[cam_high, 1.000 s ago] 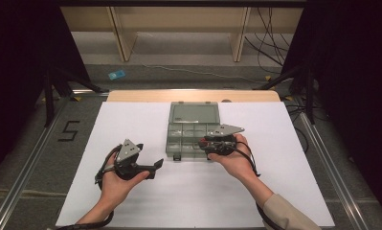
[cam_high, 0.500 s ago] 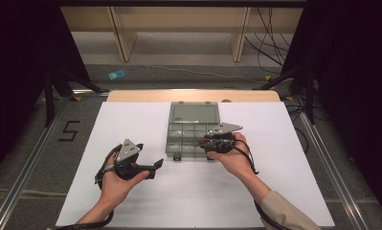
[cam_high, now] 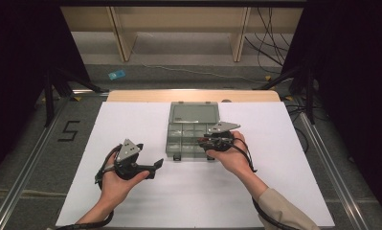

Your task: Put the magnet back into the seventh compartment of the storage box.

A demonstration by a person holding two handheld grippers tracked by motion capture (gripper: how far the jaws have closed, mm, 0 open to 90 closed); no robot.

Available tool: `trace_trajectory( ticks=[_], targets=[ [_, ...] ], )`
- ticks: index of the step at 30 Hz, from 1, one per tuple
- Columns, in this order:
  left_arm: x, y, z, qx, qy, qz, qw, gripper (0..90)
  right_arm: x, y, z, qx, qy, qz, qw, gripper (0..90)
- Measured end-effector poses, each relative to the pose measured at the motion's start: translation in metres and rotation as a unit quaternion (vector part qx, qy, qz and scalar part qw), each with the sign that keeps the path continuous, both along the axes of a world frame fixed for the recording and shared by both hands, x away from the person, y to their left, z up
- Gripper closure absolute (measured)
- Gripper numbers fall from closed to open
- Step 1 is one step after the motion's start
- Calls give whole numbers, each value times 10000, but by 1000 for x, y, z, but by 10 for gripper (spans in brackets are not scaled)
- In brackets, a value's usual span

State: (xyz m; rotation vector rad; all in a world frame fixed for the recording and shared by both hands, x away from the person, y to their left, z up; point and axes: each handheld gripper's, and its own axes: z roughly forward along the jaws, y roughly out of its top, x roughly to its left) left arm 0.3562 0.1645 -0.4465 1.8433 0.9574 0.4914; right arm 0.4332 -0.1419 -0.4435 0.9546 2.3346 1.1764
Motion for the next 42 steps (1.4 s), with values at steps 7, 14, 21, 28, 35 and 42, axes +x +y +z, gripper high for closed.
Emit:
trace_trajectory(
  ticks=[7,14,21,28,35,42],
  targets=[
    [0,0,0,8,3,-1,10000,68,4,2,-4,-84,51,50,9999,633],
    [1,0,0,20,5,-10,10000,68,6,4,-8,-135,84,58,9999,632],
    [1,1,0,9,6,-9,10000,68,8,6,-11,-172,137,119,9997,632],
    [1,1,-1,15,6,-8,10000,68,9,7,-14,-191,195,112,9996,632],
    [1,1,-1,8,15,-11,10000,68,10,7,-15,-213,187,112,9995,631],
    [1,1,-1,15,16,-19,10000,68,11,7,-17,-224,179,119,9995,629]
  ],
)
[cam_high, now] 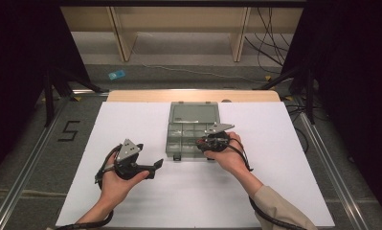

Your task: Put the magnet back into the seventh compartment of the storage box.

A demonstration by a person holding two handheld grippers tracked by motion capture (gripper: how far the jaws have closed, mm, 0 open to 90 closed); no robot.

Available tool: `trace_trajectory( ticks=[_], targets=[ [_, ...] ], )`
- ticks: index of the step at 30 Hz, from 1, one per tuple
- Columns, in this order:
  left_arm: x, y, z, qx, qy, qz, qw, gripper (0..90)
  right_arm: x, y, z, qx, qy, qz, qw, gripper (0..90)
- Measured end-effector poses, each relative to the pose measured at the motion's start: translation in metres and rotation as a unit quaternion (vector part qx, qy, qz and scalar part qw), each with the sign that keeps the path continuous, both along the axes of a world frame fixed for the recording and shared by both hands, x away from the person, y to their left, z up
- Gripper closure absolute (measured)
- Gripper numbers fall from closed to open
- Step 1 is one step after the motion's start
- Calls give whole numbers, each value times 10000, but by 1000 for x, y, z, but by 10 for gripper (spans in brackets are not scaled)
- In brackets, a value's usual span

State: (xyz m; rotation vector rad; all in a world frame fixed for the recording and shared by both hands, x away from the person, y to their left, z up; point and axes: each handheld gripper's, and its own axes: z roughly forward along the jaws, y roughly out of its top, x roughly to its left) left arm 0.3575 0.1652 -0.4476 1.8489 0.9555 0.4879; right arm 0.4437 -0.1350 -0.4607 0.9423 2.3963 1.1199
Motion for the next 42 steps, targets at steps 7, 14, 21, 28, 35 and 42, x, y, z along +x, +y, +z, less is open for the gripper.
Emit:
trace_trajectory(
  ticks=[7,14,21,28,35,42],
  targets=[
    [0,0,0,-1,6,-7,10000,68,0,0,-1,5,9,11,10000,606],
    [1,1,-1,-19,28,-9,10000,68,0,-3,4,138,29,-119,9998,515],
    [0,0,-2,-16,50,-2,10000,68,5,-19,17,484,-155,-417,9978,406],
    [0,0,-2,-48,71,6,10000,68,12,-43,30,727,-330,-920,9925,312],
    [1,3,-2,-33,65,34,10000,68,18,-63,34,836,-406,-1255,9877,287],
    [2,4,-1,-25,45,36,10000,68,20,-68,33,864,-423,-1328,9865,284]
  ],
)
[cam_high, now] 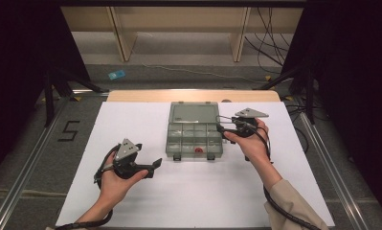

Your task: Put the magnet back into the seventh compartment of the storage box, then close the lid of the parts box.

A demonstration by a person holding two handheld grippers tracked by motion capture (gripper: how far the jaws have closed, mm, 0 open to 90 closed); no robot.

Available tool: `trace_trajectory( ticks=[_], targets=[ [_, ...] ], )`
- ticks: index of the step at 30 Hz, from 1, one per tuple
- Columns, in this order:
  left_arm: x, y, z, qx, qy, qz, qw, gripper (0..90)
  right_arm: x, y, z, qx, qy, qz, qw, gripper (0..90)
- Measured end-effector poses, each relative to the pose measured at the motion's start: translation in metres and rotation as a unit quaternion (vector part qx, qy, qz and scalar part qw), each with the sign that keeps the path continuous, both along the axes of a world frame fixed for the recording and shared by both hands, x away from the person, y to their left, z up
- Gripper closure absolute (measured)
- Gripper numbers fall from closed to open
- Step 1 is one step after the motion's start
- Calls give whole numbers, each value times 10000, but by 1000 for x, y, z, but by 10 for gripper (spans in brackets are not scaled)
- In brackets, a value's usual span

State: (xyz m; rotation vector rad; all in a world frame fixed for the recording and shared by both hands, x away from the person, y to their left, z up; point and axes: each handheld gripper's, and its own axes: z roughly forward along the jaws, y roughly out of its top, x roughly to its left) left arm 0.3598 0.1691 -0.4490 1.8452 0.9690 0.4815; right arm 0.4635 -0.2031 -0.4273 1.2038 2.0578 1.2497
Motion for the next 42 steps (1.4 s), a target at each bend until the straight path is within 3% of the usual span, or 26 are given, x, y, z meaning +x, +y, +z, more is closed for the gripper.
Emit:
trace_trajectory(
  ticks=[10,15,18,20,25,42],
  targets=[
    [-1,1,0,-27,5,38,10000,68,-1,1,2,29,54,26,10000,282],
    [0,2,2,-23,-37,47,10000,68,-1,0,3,37,-39,-18,10000,272],
    [1,3,2,-68,-35,41,10000,68,-2,-1,4,34,46,-21,10000,273],
    [2,2,2,-92,-12,71,9999,68,-1,-1,1,87,-30,40,9999,274],
    [5,1,2,-106,1,49,9999,68,0,-3,-1,65,105,38,9999,276],
    [3,1,1,-133,28,87,9999,68,3,-8,-3,76,24,-46,10000,276]
  ],
)
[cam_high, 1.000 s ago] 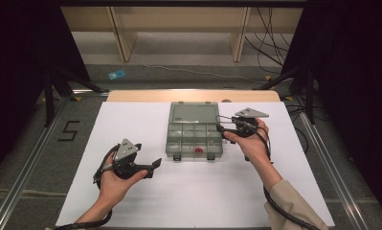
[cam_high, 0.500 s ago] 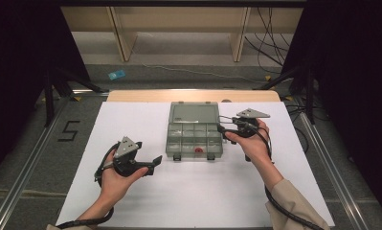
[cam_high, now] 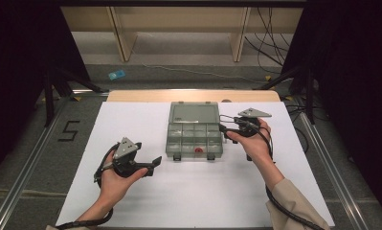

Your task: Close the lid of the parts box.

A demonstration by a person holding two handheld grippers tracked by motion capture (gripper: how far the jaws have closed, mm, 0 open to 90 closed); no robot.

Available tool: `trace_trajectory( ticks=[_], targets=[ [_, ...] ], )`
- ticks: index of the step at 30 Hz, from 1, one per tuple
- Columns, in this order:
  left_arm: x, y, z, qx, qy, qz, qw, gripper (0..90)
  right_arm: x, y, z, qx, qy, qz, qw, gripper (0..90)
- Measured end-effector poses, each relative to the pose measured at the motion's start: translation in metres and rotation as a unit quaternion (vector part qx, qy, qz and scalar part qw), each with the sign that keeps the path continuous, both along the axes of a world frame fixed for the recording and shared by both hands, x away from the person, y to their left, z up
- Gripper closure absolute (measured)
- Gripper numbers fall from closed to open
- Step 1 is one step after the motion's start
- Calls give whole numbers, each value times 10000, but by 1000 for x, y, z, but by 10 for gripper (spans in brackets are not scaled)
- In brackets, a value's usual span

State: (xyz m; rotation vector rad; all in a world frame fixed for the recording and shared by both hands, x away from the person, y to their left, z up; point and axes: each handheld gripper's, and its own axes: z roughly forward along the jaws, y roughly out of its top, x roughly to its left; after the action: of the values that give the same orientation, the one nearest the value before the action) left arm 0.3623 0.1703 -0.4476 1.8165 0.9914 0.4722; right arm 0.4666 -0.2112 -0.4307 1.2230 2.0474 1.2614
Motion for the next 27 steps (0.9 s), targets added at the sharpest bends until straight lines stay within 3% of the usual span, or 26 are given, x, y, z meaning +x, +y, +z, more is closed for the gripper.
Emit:
trace_trajectory(
  ticks=[6,13,16,18,24,27],
  targets=[
    [-2,1,1,-1,-21,-5,10000,68,1,2,2,13,93,4,10000,277],
    [-3,2,0,-52,-17,20,10000,68,6,5,2,-71,44,-6,10000,284],
    [-3,2,-1,-76,6,5,10000,68,10,7,2,-46,144,-46,9999,290],
    [-3,1,-1,-93,47,15,9999,68,15,9,0,-103,125,-37,9999,294],
    [-2,2,-1,-70,46,-14,10000,68,36,18,0,-205,376,-121,9990,318],
    [-1,2,-2,-109,85,-13,9999,69,52,19,0,-376,417,-103,9984,335]
  ],
)
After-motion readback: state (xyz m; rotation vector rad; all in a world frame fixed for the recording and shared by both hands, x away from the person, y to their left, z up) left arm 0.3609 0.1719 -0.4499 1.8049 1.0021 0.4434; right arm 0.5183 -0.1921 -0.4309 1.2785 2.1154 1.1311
